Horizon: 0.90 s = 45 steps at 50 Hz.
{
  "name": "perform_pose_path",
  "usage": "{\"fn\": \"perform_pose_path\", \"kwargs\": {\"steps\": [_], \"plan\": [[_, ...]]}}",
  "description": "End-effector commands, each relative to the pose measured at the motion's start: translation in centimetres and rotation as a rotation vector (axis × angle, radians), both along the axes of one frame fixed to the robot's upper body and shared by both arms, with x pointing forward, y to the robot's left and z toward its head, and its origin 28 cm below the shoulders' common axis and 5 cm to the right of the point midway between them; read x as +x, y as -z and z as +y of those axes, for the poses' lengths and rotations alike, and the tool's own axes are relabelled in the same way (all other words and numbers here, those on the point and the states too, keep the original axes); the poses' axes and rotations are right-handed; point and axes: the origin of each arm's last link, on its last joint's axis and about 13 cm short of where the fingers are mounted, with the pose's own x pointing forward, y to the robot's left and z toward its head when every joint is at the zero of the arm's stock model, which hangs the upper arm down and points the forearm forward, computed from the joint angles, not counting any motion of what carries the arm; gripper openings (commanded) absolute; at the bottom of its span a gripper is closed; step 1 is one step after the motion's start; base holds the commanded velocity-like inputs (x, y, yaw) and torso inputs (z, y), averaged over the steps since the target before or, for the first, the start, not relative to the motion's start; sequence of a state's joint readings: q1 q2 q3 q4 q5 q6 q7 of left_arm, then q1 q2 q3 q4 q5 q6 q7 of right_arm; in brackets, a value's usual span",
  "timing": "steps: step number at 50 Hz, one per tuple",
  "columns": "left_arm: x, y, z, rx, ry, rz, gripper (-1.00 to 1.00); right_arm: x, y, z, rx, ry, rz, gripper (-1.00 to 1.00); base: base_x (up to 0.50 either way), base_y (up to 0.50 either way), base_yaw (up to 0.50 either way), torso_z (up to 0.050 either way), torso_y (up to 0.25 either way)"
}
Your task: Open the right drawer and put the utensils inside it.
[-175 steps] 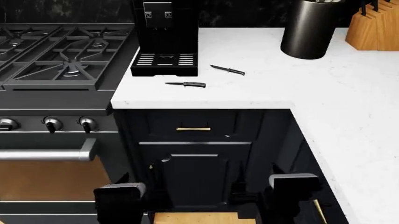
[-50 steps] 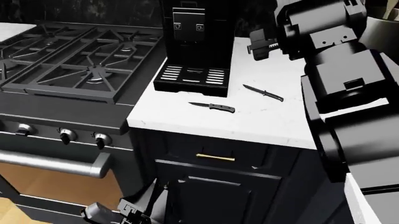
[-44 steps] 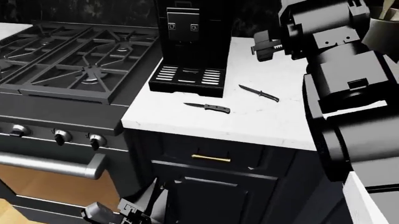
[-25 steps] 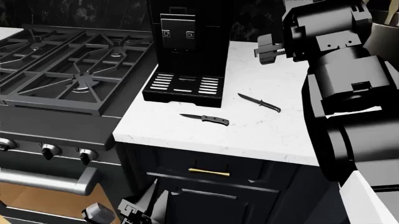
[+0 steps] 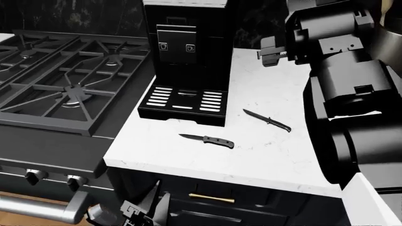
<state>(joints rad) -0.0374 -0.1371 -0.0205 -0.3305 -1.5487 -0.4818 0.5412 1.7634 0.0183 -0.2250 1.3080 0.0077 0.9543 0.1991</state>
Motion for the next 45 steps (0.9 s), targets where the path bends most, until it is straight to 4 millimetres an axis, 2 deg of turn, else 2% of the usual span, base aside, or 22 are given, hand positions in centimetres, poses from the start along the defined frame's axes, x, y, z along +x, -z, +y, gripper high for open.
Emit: {"fn": "perform_pose_path", "kwargs": {"steps": [1, 11, 12, 13, 14, 30, 45], "plan": [[0.0, 0.0, 0.0, 0.002, 0.001, 0.005, 1.00, 0.0, 0.2, -0.1, -0.006, 0.032, 0.007, 1.00, 0.00, 0.00, 0.00, 0.000, 0.000], [0.1, 0.2, -0.2, 0.039, 0.022, 0.039, 1.00, 0.0, 0.3, 0.0, -0.010, 0.032, 0.007, 1.00, 0.00, 0.00, 0.00, 0.000, 0.000], [0.3, 0.4, -0.3, 0.071, 0.036, 0.071, 1.00, 0.0, 0.3, 0.0, -0.009, 0.032, 0.007, 1.00, 0.00, 0.00, 0.00, 0.000, 0.000], [0.7, 1.1, -0.8, 0.163, 0.078, 0.195, 1.00, 0.0, 0.2, 0.1, -0.010, 0.029, 0.003, 1.00, 0.00, 0.00, 0.00, 0.000, 0.000], [0.8, 1.2, -0.8, 0.166, 0.082, 0.201, 1.00, 0.0, 0.2, 0.1, -0.009, 0.028, 0.002, 1.00, 0.00, 0.00, 0.00, 0.000, 0.000], [1.3, 0.4, -1.3, 0.186, 0.166, 0.168, 1.00, 0.2, 0.7, 0.4, -0.011, 0.011, 0.000, 1.00, 0.00, 0.00, 0.00, 0.000, 0.000], [2.4, 0.6, -1.9, 0.220, 0.219, 0.192, 1.00, 0.3, 1.3, 0.6, -0.007, -0.002, 0.003, 1.00, 0.00, 0.00, 0.00, 0.000, 0.000]]}}
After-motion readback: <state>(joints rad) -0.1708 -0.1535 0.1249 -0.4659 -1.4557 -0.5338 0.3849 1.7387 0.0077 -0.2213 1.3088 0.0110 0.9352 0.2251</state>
